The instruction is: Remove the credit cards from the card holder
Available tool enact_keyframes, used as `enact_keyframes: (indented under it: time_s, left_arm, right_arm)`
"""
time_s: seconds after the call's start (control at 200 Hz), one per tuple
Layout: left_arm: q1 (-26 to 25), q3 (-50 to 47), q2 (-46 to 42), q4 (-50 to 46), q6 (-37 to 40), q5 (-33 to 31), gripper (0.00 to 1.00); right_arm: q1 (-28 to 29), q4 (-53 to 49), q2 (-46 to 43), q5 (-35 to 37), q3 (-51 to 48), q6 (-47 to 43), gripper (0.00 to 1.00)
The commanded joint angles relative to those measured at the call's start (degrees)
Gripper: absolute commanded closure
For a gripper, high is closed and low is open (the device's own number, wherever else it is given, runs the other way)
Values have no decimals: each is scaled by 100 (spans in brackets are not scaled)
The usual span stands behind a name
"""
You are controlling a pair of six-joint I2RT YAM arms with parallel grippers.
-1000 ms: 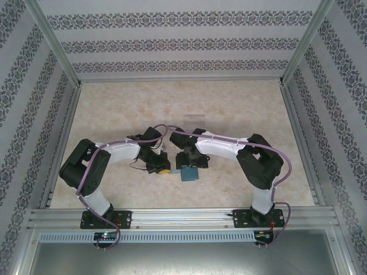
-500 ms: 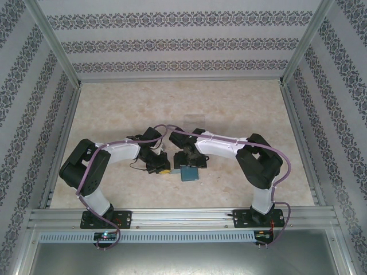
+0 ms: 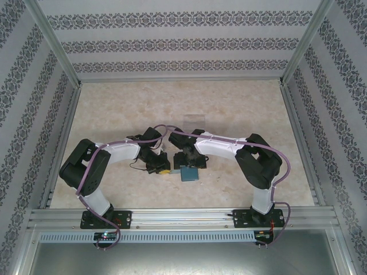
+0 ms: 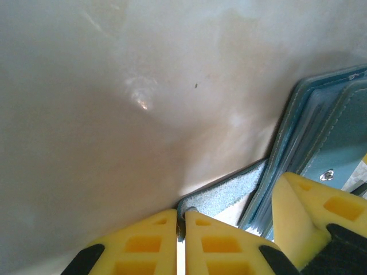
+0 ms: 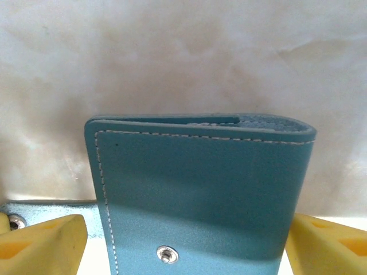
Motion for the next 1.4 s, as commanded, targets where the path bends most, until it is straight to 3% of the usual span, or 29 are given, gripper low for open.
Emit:
enact_keyframes:
  time_s: [0.0, 0.874, 1.269, 1.394]
  left_arm:
    - [84, -70, -42, -23, 97, -12, 90]
    - [89, -21, -55, -149, 100, -56, 90]
    - [86, -48, -76, -182, 79, -58, 90]
    - [88, -50, -85, -199, 69, -64, 91]
  right_arm:
    - [62, -218, 19, 217, -39, 77, 13]
    - [1, -622, -600, 507, -102, -1, 21]
    - [-219, -877, -1012, 631, -290, -184, 38]
    - [-334, -850, -1149, 559, -414, -265, 38]
